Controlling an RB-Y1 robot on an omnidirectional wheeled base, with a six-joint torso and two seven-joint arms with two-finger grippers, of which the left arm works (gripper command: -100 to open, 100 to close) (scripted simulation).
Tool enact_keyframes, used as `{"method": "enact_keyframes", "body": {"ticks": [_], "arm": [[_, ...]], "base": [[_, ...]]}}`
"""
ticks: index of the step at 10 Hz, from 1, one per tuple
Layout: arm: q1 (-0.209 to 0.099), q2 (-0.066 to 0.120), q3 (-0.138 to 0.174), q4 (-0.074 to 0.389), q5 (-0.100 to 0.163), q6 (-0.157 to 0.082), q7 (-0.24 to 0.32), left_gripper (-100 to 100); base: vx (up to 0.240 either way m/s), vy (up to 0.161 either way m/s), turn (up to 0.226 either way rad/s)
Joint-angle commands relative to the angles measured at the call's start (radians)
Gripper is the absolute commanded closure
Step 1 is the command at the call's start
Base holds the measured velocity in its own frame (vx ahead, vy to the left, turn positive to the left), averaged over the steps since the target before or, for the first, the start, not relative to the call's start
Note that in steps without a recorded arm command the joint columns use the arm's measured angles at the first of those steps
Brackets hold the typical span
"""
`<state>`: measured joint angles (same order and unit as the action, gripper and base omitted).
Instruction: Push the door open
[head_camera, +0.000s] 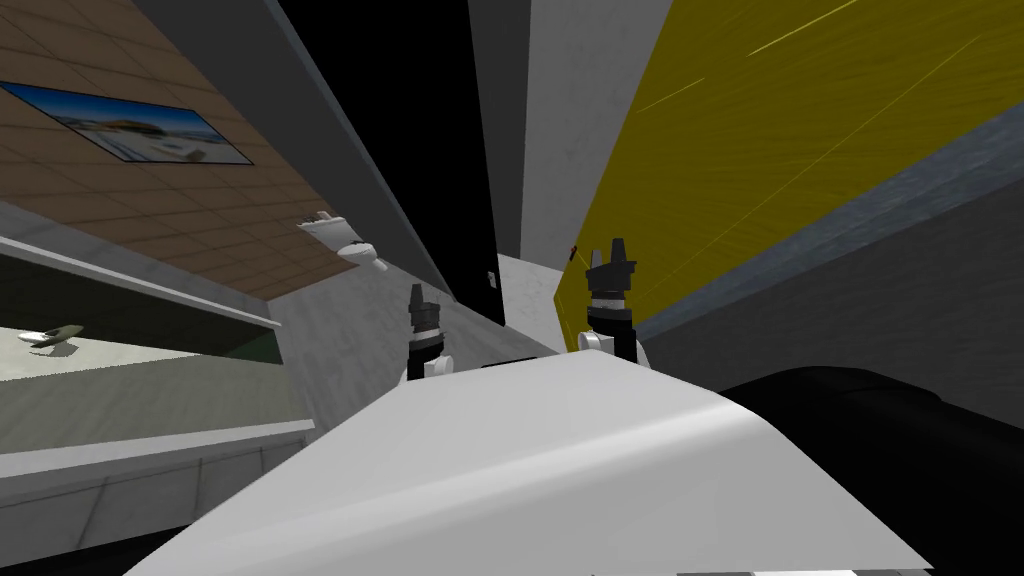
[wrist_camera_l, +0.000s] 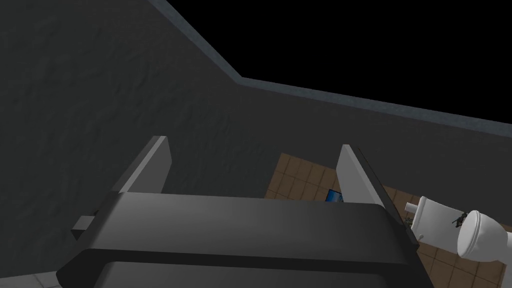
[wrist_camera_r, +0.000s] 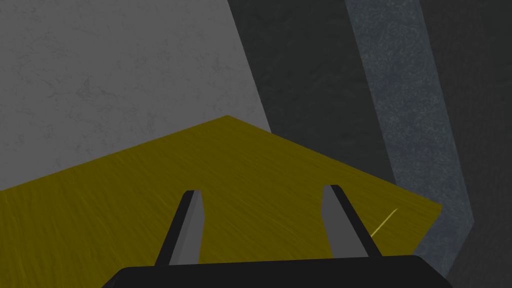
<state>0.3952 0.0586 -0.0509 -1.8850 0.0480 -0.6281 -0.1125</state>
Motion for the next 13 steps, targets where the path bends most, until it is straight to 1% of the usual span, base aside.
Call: {"method": "enact_keyframes", "body": {"ticks": [1,2,5,6,7,8,10,11,13], "arm": [[-0.014,0.002,-0.021,0.050,-0.005,-0.011,0.007,-100],[-0.014,0.002,-0.021,0.058,-0.005,-0.011,0.007,-100],[-0.044,0.007,-0.056,0.156,-0.013,-0.022,0.023,-100],[-0.044,0.007,-0.056,0.162,-0.013,-0.022,0.023,-100],[-0.054,0.008,-0.068,0.198,-0.015,-0.026,0.028,-100],[-0.054,0.008,-0.068,0.198,-0.015,-0.026,0.028,-100],[-0.075,0.010,-0.092,0.262,-0.020,-0.034,0.039,-100],[-0.075,0.010,-0.092,0.269,-0.020,-0.034,0.039,-100],[-0.095,0.011,-0.117,0.340,-0.025,-0.042,0.050,-100]], "base": [[0.074,0.078,-0.127],[0.047,0.056,-0.036],[0.071,0.070,-0.105],[0.058,0.062,-0.064],[0.049,0.039,-0.092],[0.035,0.037,-0.041],[0.048,0.062,-0.120],[0.046,0.062,-0.039],[0.057,0.050,-0.094]]}}
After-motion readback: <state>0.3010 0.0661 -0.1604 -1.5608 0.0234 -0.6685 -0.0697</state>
